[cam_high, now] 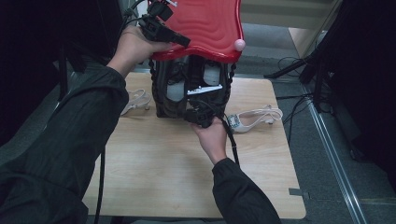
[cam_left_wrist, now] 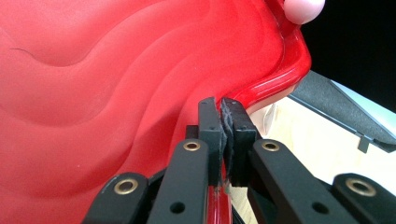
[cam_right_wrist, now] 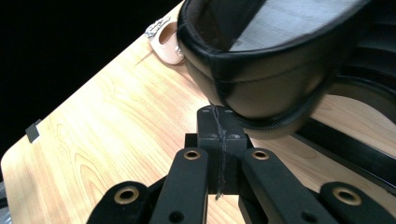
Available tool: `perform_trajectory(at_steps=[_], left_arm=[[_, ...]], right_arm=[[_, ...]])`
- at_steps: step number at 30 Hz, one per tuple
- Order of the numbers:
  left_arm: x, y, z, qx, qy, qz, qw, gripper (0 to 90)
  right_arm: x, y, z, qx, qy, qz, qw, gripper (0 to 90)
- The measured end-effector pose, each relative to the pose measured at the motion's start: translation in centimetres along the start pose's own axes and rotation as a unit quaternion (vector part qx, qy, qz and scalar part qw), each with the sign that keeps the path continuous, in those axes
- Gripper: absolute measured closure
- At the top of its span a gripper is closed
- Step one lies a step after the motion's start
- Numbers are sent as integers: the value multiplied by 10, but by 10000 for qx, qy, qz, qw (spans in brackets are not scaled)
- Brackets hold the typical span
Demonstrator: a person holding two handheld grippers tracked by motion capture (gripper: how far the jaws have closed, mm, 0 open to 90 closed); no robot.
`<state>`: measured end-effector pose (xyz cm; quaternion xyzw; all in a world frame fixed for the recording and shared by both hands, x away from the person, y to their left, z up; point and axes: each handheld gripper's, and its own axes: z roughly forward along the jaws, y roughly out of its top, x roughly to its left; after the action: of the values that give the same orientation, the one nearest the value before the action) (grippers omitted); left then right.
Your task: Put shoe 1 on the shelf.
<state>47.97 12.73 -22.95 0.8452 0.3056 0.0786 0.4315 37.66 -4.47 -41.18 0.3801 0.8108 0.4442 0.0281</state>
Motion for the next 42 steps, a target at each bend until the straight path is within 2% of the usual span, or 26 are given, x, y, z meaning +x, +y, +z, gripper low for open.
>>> perform_trajectory(at_steps=[3,7,12,14,16,18,22,25,31,34,37,39,42], left_arm=[[1,0,0,9,-14,-4,10000,876],[1,0,0,-7,-10,-14,10000,876],[1,0,0,4,2,-5,10000,876],[0,0,0,-7,9,-6,10000,875],[0,0,0,4,8,0,10000,874],[0,0,0,-3,6,-7,10000,870],[0,-1,0,-10,16,-6,10000,869],[0,0,-1,-5,13,-24,10000,873],[0,-1,-1,-39,31,-77,10000,875],[0,-2,-1,-9,45,-95,9999,848],[-3,-2,-1,122,90,-157,9998,790],[-4,-2,-3,105,71,-159,9998,775],[-8,-1,-9,62,-12,-184,9998,740]], right_arm=[[0,3,4,-7,95,20,10000,900],[3,9,6,54,-4,-102,9999,900],[-4,17,11,-31,38,80,10000,900],[-4,23,13,-3,-60,81,9999,900],[-4,29,16,-17,-202,-30,9998,900],[-6,34,20,-27,-153,22,9999,900],[-7,41,25,-75,-232,36,9997,900],[-9,49,31,-117,-299,143,9994,900],[-12,48,43,36,-305,268,9992,900],[-12,45,42,-10,-250,265,9993,900],[-10,39,32,-184,-294,127,9993,900],[-10,36,26,-256,-161,183,9994,900],[-10,30,15,-338,-145,107,9993,892]])
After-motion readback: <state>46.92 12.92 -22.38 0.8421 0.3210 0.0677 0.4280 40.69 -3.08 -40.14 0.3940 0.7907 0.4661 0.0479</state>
